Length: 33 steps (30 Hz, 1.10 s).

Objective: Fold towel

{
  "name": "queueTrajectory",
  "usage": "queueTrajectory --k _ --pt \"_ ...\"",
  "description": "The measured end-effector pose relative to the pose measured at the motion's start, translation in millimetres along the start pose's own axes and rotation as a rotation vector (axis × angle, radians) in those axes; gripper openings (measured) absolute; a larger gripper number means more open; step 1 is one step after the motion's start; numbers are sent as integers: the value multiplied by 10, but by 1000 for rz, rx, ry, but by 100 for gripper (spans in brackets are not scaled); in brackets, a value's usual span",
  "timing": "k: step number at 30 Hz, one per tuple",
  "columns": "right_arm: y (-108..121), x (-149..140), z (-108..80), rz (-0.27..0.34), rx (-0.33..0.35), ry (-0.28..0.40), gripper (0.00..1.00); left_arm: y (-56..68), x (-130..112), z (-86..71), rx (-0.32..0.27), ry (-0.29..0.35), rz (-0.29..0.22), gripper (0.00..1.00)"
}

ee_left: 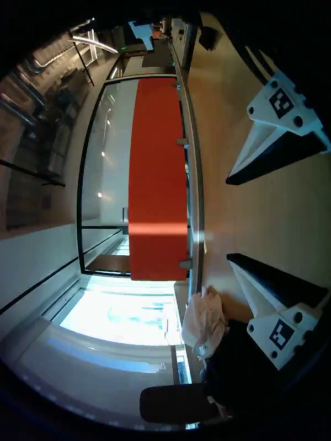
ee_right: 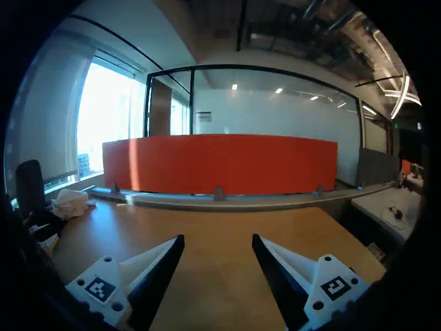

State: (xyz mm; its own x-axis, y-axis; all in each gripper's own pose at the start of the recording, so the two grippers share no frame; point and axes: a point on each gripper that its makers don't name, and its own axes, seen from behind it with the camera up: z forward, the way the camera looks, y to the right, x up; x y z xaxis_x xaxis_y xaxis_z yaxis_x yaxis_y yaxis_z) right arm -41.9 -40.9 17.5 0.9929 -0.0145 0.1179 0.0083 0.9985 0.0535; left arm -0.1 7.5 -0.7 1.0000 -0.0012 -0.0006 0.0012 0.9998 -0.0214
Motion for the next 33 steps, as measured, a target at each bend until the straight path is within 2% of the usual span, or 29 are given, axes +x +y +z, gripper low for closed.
queueTrajectory --k 9,21,27,33 --pt "105 148 -80 -4 -6 41 95 3 0 -2 0 0 0 92" --pt "376 235 -177 4 -48 104 95 -4 -6 5 0 0 0 94" --pt "393 284 -212 1 -43 147 95 -2 -5 3 0 0 0 94" --pt "408 130 -192 -2 -34 168 95 1 -4 5 0 0 0 94"
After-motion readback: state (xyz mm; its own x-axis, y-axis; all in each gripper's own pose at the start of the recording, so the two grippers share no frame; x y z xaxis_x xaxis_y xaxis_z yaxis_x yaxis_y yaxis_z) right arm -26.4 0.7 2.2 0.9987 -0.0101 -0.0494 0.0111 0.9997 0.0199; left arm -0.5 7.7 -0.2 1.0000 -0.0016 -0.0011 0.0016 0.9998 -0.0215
